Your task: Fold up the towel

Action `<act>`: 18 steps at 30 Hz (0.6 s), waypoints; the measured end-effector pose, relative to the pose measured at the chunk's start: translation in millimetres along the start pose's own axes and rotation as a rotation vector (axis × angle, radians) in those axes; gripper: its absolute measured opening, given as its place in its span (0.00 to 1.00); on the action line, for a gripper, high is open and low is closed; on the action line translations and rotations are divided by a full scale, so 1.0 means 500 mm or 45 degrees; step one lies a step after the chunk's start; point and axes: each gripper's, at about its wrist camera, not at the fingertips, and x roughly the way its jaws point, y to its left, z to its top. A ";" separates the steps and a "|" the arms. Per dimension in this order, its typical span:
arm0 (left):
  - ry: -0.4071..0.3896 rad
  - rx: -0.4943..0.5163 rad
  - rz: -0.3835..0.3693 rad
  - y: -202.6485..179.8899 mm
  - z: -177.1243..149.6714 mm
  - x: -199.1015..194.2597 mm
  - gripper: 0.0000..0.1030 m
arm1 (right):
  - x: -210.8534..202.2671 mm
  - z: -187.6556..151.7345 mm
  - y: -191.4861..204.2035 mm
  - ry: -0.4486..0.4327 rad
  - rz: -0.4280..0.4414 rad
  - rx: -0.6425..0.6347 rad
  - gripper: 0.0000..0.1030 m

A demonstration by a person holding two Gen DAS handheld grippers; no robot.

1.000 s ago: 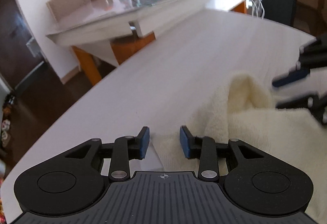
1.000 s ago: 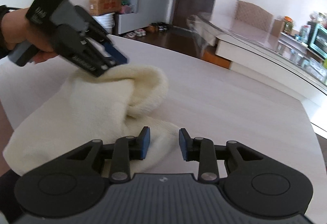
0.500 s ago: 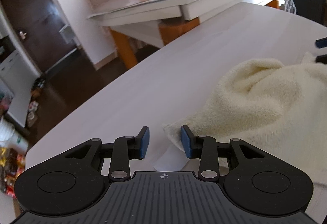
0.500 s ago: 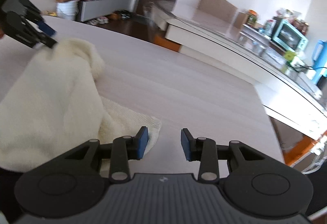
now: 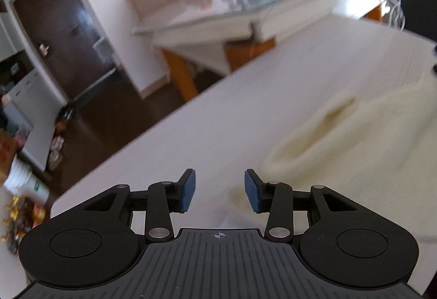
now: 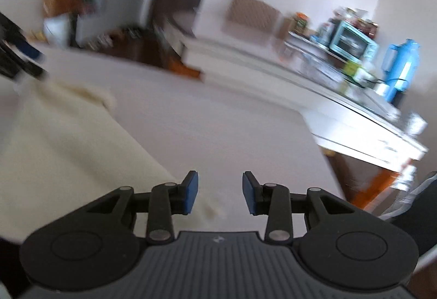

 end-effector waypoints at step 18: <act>0.044 0.313 -0.431 -0.147 0.085 0.094 0.11 | 0.030 -0.017 0.037 0.044 0.338 -0.037 0.24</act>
